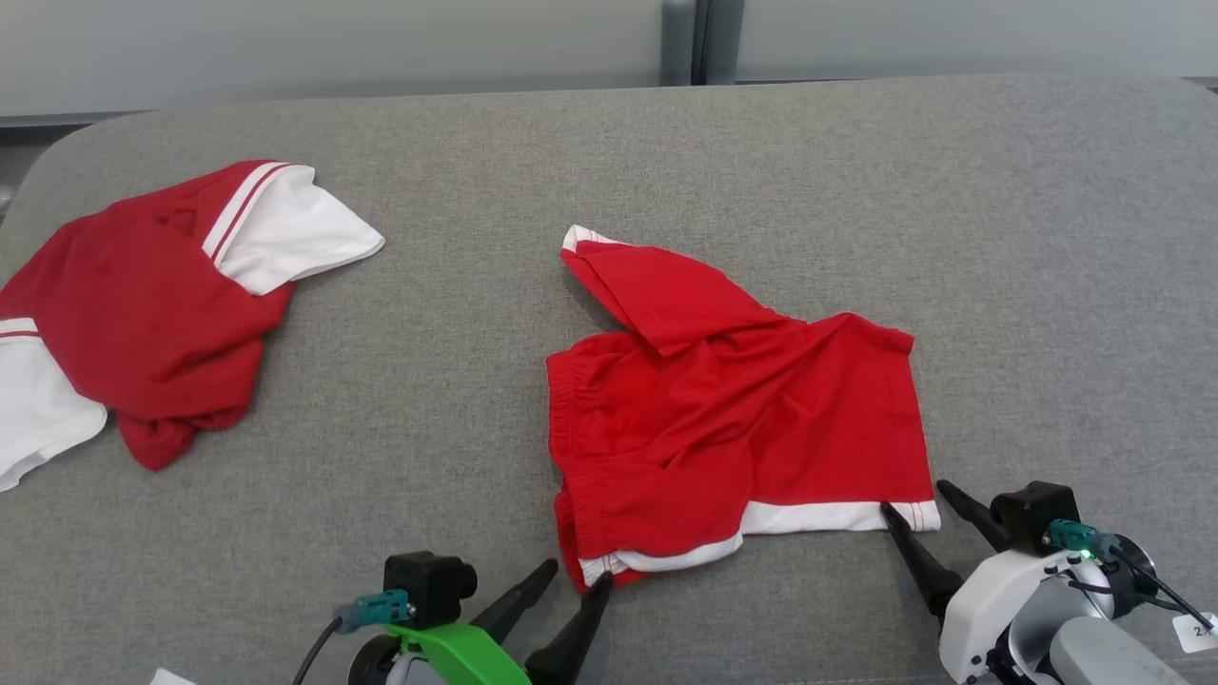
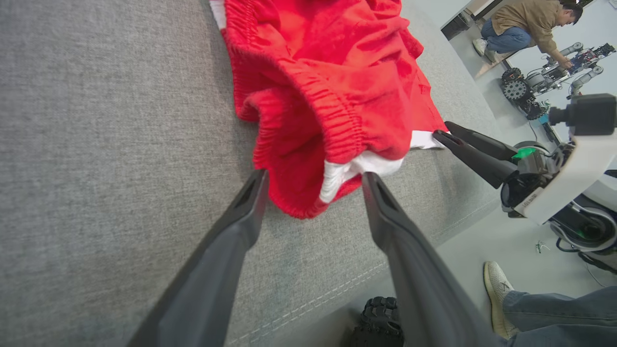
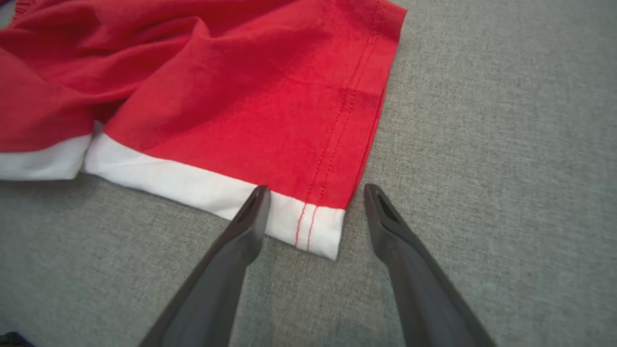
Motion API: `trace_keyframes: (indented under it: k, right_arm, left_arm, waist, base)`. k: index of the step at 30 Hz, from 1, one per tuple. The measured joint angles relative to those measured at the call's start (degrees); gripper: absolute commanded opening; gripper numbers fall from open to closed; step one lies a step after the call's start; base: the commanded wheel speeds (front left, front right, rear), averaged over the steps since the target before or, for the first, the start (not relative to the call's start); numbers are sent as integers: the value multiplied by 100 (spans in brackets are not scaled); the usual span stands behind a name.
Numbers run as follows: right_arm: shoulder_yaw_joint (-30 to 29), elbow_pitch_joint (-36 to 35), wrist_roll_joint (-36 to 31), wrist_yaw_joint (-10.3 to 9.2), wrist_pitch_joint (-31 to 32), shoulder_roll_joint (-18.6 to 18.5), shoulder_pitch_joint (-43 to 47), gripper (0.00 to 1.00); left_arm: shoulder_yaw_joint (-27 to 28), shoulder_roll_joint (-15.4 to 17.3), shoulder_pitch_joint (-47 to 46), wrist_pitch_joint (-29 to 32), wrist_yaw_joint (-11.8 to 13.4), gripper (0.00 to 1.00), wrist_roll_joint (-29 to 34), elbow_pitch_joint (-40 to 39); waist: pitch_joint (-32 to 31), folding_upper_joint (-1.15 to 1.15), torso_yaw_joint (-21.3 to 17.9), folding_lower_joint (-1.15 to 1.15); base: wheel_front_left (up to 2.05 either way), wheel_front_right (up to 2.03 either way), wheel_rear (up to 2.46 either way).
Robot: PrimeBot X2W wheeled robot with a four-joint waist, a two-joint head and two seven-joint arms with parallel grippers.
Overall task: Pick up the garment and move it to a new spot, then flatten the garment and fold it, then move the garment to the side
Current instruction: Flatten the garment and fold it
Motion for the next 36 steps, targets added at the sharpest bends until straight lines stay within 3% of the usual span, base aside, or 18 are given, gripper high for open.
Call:
trace_keyframes:
  k: [19,24,31,36]
  right_arm:
    - [48,478,0,88,-190,157,-291,100]
    - [102,569,0,103,-269,185,-301,100]
    - [164,621,-2,152,-322,208,-302,100]
    - [205,668,-2,157,-354,237,-302,100]
  left_arm:
    - [-152,-42,-179,119,-59,100,-143,33]
    - [-178,-80,-191,119,-59,84,-149,119]
    - [-186,-91,-193,109,-60,89,-203,160]
    - [-186,-91,-197,67,-60,86,-250,183]
  waist:
    - [90,0,-49,0]
    - [89,0,-73,0]
    - [81,0,-108,0]
    - [67,0,-132,0]
  base:
    - [0,0,0]
    - [0,0,0]
    - [0,0,0]
    - [0,0,0]
